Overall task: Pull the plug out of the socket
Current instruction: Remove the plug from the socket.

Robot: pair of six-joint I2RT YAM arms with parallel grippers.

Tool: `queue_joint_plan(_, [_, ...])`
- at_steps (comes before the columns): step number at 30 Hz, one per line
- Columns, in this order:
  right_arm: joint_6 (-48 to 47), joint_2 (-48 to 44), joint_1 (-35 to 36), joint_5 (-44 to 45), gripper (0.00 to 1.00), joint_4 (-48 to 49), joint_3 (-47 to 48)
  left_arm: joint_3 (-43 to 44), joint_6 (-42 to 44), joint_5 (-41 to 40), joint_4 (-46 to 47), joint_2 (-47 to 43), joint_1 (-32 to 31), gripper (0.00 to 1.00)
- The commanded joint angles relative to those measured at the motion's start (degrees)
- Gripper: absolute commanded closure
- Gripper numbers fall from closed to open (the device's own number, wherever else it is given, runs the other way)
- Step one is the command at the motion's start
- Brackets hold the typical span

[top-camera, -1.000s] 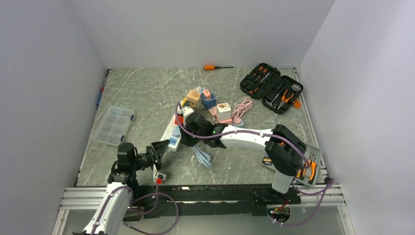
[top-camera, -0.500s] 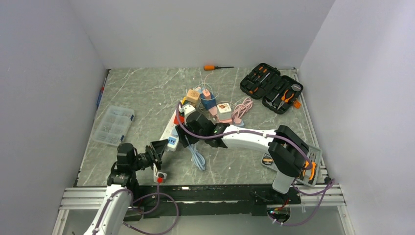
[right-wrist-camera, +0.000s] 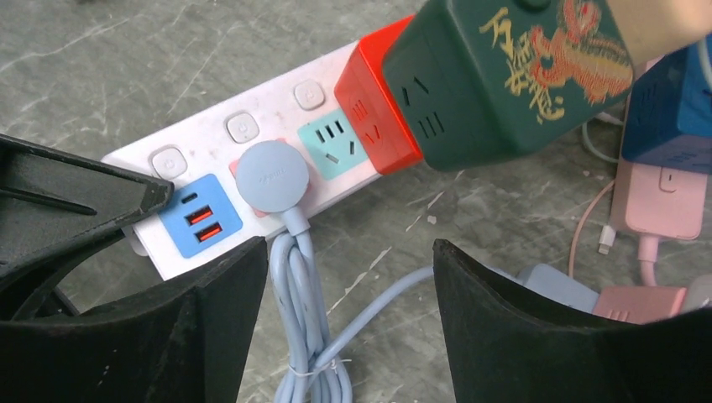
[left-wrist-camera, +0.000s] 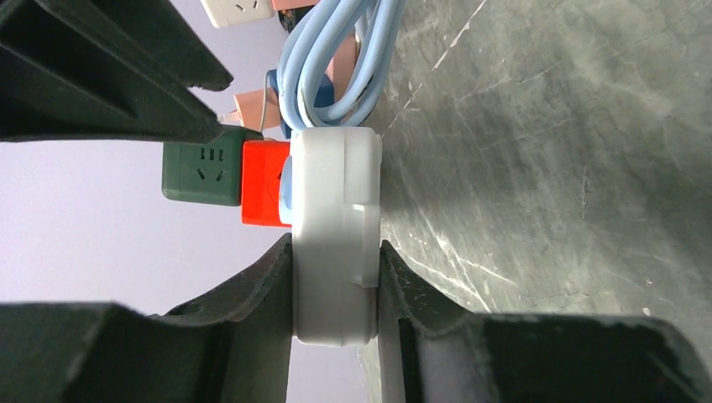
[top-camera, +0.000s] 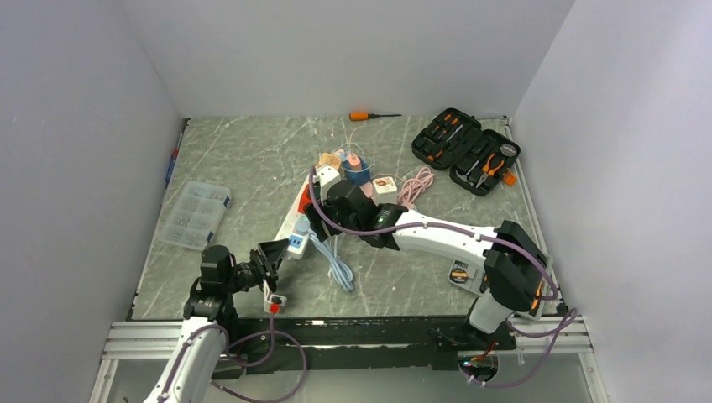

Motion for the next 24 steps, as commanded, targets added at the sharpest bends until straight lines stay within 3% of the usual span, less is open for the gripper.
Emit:
queue_joint_plan(1, [-3.28,1.19,0.51,-1.12,0.27,-0.1,4.54,3.52,0.42,1.83,-2.22,0.98,-0.14,1.0])
queue_joint_plan(7, [-2.66,4.05,1.25,-6.12,0.29,2.12,4.71,4.0,0.48,1.2,-1.05,2.21,-0.1,1.0])
queue_joint_plan(13, [-2.29,7.74,1.3,-4.59,0.34,2.39,4.74,4.04,0.7,0.87,-0.86,2.44,-0.1,1.0])
queue_joint_plan(17, [-3.73,8.83,1.63,-0.46,0.38,1.74,4.43,4.41,0.34,0.25,-1.07,2.33,-0.1,1.0])
queue_joint_plan(24, [-9.69,7.2,3.5,9.66,0.35,2.03,1.02,5.48,-0.11,-0.52,-0.88,3.35,-0.1,1.0])
